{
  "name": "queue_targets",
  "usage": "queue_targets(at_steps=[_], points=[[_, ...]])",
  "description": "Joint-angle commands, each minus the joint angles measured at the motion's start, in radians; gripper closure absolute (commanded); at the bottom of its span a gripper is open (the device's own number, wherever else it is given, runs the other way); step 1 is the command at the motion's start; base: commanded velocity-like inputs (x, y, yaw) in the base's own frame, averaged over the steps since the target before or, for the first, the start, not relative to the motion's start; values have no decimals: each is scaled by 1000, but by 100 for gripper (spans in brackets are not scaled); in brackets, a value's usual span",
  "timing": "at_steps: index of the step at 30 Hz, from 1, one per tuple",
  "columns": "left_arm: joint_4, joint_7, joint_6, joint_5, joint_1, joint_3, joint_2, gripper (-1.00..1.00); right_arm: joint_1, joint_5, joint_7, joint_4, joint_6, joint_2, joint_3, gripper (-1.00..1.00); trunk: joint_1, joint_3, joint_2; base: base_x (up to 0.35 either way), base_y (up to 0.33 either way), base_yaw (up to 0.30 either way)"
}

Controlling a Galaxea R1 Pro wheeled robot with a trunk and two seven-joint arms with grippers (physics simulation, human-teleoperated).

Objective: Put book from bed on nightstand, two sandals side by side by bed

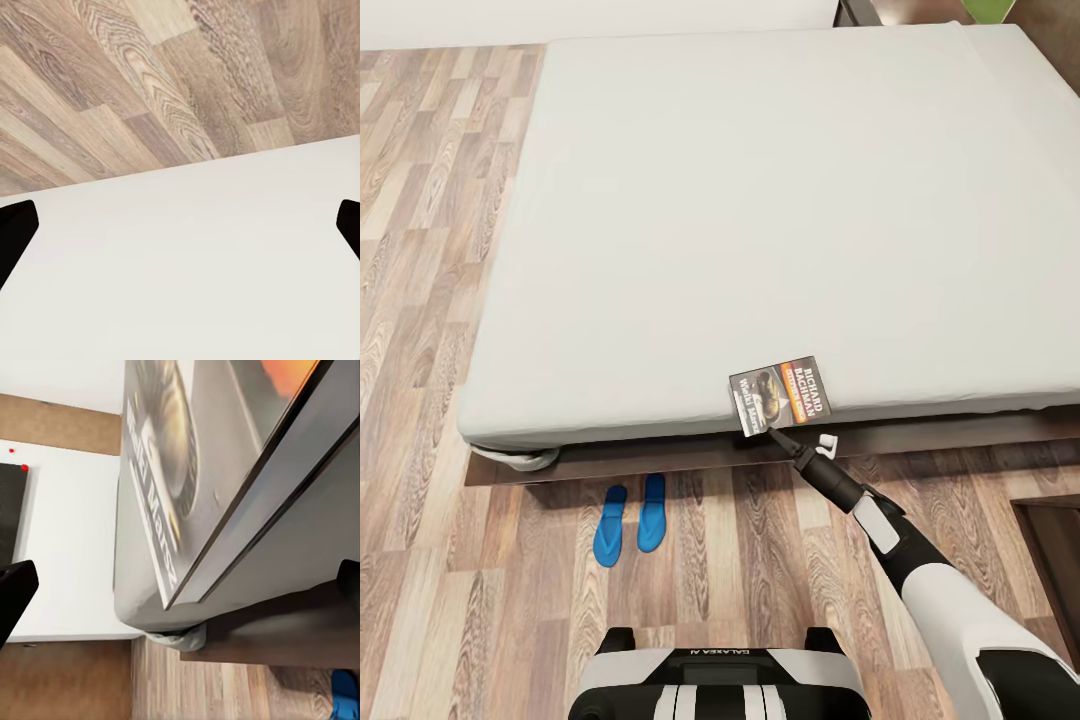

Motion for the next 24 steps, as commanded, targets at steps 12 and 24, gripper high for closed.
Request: queue_targets(at_steps=[12, 24], points=[[1, -5, -3, 10, 0, -7, 0, -100, 0, -38, 4, 1, 10, 6, -1, -100, 0, 0, 0, 0, 6, 0], [1, -5, -3, 10, 0, -8, 1, -100, 1, -105, 6, 1, 6, 8, 2, -100, 0, 0, 0, 0, 0, 0]])
